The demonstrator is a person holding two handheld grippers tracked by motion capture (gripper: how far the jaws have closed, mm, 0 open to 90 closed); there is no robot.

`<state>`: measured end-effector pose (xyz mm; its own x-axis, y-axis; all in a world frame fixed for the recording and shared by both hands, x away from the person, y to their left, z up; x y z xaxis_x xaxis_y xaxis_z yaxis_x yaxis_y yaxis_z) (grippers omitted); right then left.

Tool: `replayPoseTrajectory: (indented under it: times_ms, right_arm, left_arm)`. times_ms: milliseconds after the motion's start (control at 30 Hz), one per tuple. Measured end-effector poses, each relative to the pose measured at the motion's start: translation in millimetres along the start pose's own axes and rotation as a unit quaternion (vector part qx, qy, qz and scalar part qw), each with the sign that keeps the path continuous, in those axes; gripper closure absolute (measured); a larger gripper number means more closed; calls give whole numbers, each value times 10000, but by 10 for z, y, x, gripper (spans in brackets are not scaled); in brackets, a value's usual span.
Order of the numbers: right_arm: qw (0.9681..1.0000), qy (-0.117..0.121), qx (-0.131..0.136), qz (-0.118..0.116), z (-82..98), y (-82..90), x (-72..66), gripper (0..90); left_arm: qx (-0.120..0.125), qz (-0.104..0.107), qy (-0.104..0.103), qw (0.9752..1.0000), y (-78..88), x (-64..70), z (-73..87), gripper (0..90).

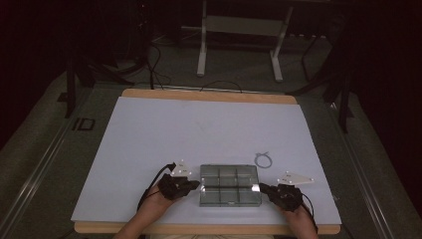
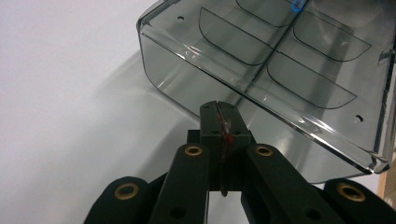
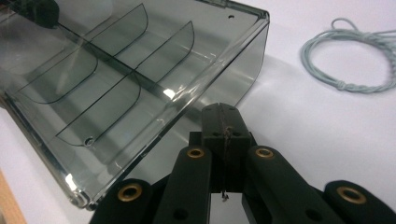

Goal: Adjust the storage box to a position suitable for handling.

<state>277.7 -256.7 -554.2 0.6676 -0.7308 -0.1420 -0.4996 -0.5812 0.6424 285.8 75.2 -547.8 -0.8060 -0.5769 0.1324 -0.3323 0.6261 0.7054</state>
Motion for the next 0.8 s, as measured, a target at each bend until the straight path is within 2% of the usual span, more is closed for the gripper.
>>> replayPoseTrajectory:
  times_ms: [133,233,333,533,667,733,800]
  right_arm:
    - [10000,-31,1,-32,4,-3,6,900]
    - [9999,25,19,-102,5,-6,26,900]
    - [9997,226,-66,57,27,-36,56,900]
    - [9996,276,-63,44,38,-5,160,900]
    - [9982,577,19,-159,34,36,195,900]
    - [9960,818,47,-348,40,52,195,900]
    - [9927,1029,34,-630,46,71,167,900]
  left_arm:
    - [56,19,-38,10000,-3,-9,12,900]
    - [86,130,-47,9999,-24,-37,38,900]
    - [5,113,-165,9998,-43,-38,67,899]
    - [63,159,-258,9995,11,-32,107,898]
    - [177,242,-381,9988,64,-34,148,898]
    - [244,289,-488,9981,94,-26,166,898]
    - [301,380,-514,9975,122,-5,182,898]
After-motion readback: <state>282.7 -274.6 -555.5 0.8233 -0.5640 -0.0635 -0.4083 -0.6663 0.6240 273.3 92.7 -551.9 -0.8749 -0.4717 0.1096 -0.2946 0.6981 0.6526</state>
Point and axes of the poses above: each handheld gripper's, and its own axes: y roughly backward along the jaws, z roughly out of its underside, x roughly to its right, the point moved 3 cm from there along -y, roughly forward along the jaws, and after that the axes turned 2 degrees about -x, right-handed, at the moved point
